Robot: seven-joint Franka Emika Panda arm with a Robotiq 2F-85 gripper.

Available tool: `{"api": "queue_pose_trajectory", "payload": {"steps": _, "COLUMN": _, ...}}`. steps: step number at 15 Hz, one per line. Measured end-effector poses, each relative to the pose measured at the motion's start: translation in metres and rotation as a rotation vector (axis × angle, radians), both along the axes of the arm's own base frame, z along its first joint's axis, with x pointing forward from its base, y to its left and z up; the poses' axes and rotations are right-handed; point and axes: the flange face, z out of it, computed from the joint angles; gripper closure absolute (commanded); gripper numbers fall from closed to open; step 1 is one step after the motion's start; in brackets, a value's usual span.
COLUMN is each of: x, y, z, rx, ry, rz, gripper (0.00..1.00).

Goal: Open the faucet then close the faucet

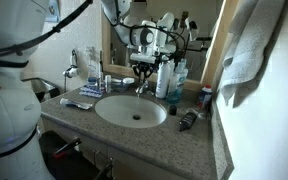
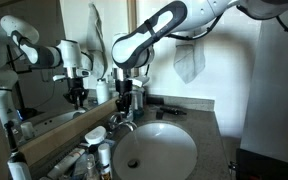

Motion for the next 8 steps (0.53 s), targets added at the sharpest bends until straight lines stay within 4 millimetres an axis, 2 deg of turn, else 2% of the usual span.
{"api": "queue_pose_trajectory", "payload": {"steps": 8, "x": -0.003, "y": -0.017, "z": -0.004, "rx": 0.095, "ry": -0.003, "rz": -0.055, "gripper": 0.92}}
